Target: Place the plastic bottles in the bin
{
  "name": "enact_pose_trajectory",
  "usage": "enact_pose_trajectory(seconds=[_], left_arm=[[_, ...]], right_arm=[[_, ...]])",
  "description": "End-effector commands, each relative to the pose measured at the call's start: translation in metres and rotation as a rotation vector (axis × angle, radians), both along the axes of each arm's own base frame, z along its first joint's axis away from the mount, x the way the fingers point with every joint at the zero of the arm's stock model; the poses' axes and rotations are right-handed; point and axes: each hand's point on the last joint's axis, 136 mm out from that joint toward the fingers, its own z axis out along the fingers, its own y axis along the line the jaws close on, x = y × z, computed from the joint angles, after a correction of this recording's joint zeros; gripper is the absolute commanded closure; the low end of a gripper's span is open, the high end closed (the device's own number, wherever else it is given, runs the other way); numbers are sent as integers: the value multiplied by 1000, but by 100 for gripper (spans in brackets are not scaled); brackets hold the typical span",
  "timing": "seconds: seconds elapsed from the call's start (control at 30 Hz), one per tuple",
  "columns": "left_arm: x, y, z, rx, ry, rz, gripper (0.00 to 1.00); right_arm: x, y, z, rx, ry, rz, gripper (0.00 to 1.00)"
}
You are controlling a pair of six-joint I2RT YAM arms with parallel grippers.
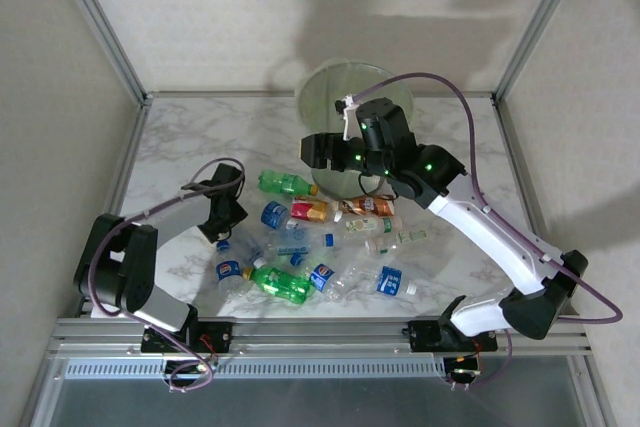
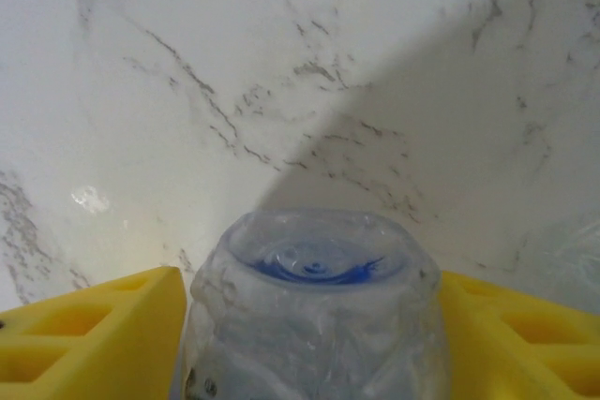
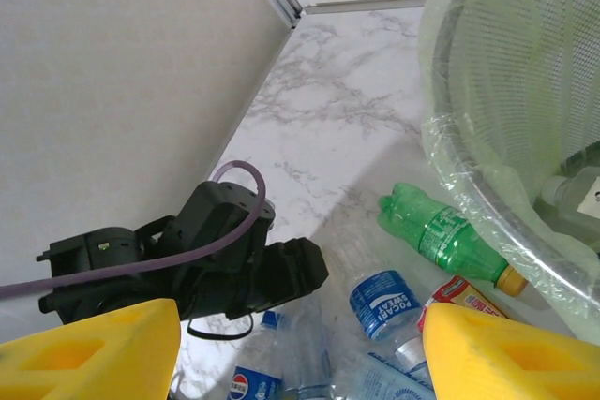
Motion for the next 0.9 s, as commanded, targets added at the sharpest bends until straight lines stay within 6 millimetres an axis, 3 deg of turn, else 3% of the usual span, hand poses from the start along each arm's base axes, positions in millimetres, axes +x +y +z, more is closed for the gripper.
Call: enact_pose_trajectory(seconds=[0.0,0.37,0.6,0.73,0.87], left_arm=[[11,1,6,4,-25,2,38],[27,-3,36,-25,-109,18,47],[27,-3,50,-31,-120,18,53],[31,-7,80,-62,-175,18,53],[41,-21,128,-167,-262,14,52]], right_arm=[[-2,-3,6,12,-14,-18,31],[1,4,6,14,-16,-2,31],[2,8,6,16,-18,12,32],[1,12,3,16,-10,31,32],[-5,24,0,37,12,96,31]])
